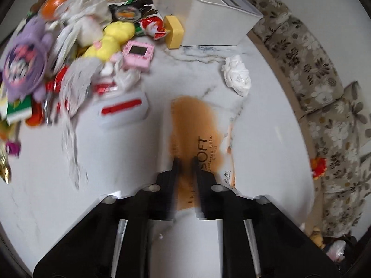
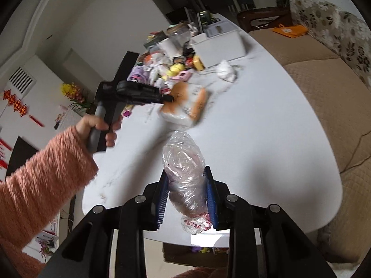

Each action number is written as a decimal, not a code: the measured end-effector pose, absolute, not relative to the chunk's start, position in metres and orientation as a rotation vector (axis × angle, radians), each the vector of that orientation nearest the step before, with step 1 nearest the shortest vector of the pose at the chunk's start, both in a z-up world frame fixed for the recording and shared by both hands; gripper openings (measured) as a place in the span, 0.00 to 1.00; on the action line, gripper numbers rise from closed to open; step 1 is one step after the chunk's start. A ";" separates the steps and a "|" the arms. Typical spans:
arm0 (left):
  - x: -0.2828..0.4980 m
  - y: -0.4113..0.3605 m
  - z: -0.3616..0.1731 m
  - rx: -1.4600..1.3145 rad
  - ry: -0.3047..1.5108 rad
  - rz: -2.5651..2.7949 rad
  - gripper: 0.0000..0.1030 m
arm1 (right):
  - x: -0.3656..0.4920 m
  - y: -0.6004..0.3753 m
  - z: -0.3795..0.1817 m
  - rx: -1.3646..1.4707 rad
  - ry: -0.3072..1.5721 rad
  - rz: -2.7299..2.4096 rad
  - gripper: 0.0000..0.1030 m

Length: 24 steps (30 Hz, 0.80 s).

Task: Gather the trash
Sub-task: 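Grasp the orange SOFT wet-wipes pack with the left tool while the right holds the bag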

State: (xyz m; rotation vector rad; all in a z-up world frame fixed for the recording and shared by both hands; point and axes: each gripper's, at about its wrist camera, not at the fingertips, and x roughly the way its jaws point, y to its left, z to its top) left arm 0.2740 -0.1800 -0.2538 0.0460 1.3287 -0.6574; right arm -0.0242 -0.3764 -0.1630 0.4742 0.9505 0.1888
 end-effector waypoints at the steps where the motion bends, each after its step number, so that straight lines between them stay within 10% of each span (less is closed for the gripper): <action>1: 0.271 -0.176 -0.252 0.027 1.329 -0.661 0.10 | -0.023 -0.374 -0.162 0.476 0.949 0.196 0.29; 24: 0.160 -0.054 -0.231 -0.103 1.334 -0.712 0.04 | -0.026 -0.327 -0.158 0.449 0.953 0.253 0.29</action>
